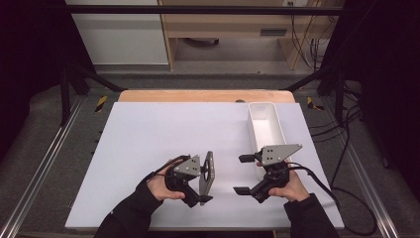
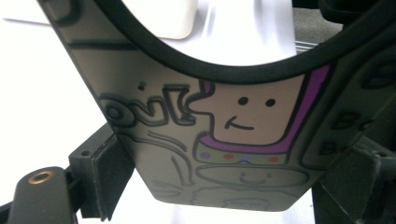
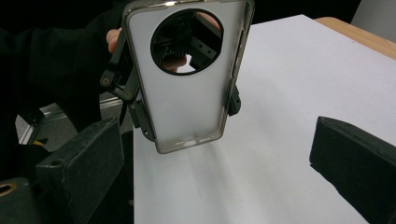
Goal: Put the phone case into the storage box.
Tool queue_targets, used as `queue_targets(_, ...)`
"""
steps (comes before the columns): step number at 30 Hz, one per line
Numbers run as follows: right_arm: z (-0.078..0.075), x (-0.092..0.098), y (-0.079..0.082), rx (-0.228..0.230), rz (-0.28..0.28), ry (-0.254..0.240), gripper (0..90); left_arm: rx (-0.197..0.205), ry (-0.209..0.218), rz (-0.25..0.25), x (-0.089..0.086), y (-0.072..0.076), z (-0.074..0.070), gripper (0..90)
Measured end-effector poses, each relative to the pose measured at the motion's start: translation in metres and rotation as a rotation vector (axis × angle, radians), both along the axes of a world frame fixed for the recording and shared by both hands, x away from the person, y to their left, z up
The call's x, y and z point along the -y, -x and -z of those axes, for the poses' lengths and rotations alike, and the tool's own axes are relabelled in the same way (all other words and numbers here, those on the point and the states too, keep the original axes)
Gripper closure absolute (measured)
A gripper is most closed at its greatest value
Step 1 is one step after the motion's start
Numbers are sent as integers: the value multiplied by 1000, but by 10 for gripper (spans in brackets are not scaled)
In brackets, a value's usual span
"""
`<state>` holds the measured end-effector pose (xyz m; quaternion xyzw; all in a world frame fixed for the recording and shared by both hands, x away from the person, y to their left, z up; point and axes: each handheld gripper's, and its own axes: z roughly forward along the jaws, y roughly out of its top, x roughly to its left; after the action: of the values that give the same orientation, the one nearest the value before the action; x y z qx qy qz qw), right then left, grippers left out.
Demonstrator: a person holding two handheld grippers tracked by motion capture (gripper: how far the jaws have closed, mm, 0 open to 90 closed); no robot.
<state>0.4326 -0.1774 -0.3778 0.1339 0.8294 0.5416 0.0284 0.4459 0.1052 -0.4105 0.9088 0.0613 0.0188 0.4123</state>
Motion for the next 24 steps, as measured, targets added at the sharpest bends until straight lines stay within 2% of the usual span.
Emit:
queue_targets(5,0,-1,0,-2,-2,-21,19,-11,18,24,2,1,1,115)
queue_targets(9,0,-1,0,-6,-1,-32,18,-18,17,37,5,1,3,115)
queue_targets(18,1,-6,-2,-13,-1,-17,19,-23,28,56,8,0,4,115)
queue_targets(24,-2,-13,-2,-10,-17,-12,21,-16,57,63,9,-1,4,115)
